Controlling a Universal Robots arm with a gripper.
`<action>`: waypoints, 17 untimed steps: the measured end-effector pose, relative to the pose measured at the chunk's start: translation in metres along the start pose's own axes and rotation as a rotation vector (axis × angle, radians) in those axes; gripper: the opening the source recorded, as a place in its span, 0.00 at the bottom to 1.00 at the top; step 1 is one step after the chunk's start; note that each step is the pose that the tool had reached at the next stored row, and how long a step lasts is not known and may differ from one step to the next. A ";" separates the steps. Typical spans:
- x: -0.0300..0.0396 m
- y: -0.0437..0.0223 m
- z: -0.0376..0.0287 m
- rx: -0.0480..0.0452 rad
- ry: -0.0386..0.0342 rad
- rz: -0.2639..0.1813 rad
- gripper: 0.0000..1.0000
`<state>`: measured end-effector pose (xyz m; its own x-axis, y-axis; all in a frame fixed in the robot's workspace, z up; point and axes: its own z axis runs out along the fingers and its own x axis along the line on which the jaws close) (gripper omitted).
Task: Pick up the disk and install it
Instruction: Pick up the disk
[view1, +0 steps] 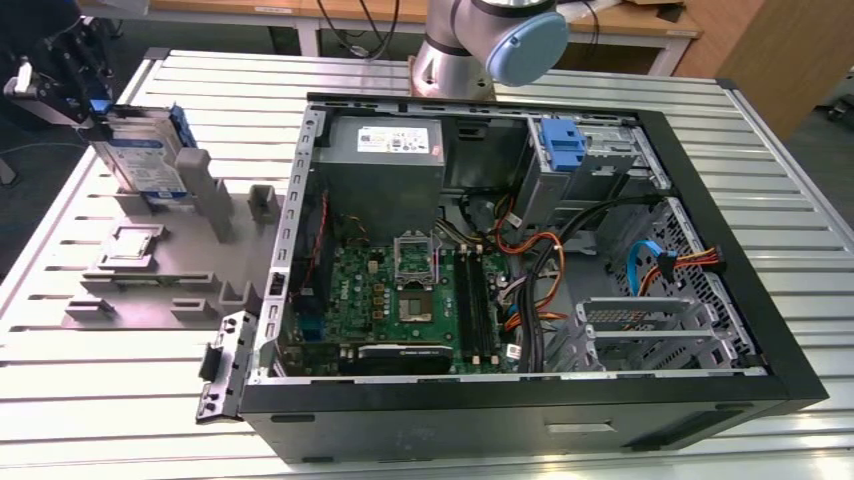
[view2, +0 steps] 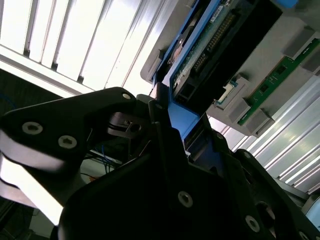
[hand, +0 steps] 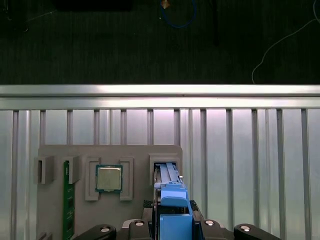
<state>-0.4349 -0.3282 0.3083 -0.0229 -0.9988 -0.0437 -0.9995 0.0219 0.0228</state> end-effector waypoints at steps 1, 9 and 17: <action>0.0000 0.0000 -0.0006 -0.0001 0.0003 0.000 0.36; -0.0003 0.0002 -0.0077 0.0000 0.0006 0.000 0.36; -0.0006 0.0003 -0.0143 -0.0001 0.0007 0.000 0.36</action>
<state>-0.4349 -0.3283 0.3226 -0.0229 -0.9988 -0.0430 -0.9995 0.0219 0.0229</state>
